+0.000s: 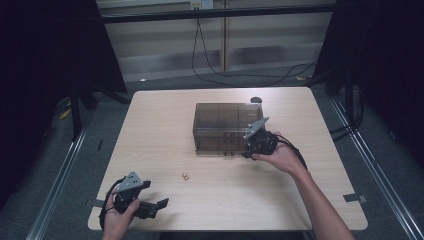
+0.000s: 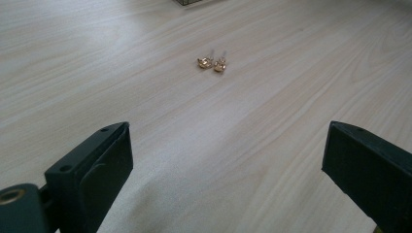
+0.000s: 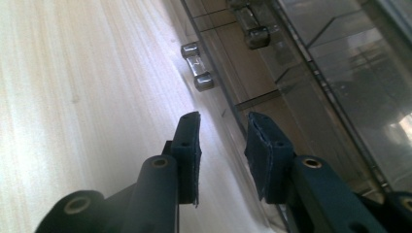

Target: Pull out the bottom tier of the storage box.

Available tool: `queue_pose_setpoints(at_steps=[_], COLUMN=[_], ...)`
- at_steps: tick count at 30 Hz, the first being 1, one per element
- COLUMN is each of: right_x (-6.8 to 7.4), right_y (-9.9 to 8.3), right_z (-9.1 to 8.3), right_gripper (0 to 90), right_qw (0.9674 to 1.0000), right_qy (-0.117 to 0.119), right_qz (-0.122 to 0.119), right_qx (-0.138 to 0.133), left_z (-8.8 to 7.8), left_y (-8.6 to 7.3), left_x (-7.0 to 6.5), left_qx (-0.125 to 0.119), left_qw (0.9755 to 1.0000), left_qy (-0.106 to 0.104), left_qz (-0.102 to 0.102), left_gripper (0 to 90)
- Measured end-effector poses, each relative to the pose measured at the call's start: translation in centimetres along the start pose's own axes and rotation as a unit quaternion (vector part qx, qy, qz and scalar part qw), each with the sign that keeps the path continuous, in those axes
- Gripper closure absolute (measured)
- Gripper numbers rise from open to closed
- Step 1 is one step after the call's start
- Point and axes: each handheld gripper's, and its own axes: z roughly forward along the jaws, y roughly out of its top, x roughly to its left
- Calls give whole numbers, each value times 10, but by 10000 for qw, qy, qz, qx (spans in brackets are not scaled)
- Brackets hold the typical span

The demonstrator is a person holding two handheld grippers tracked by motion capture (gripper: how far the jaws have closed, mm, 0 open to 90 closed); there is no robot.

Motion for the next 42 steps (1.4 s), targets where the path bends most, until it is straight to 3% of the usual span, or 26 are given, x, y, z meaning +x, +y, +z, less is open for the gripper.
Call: queue_pose_setpoints(at_steps=[1, 4, 11, 22, 37, 42], right_x=[0, -1, -6, -13, -11, -11], right_y=[1, 2, 7, 5, 4, 3], right_z=[0, 4, 3, 14, 21, 22], right_gripper=[670, 708, 702, 693, 780, 787], right_qw=[10000, 9999, 10000, 9990, 9967, 9966], right_qy=[12, -2, -43, 81, 74, 118], right_qz=[68, -20, 2, 7, -174, -251], right_qx=[44, 112, 82, 447, 792, 771], left_z=[0, 1, 1, 2, 2, 2], left_y=[0, 0, 0, 0, 1, 1], left_x=[0, 0, 0, 0, 0, 1], left_qx=[-3, 14, 5, 21, 21, 18], left_qw=[10000, 10000, 10000, 10000, 10000, 10000], left_qy=[-14, -13, -25, -44, -53, -38], left_qz=[2, -13, -10, -12, -8, -3], left_gripper=[42, 42, 42, 42, 42, 41])
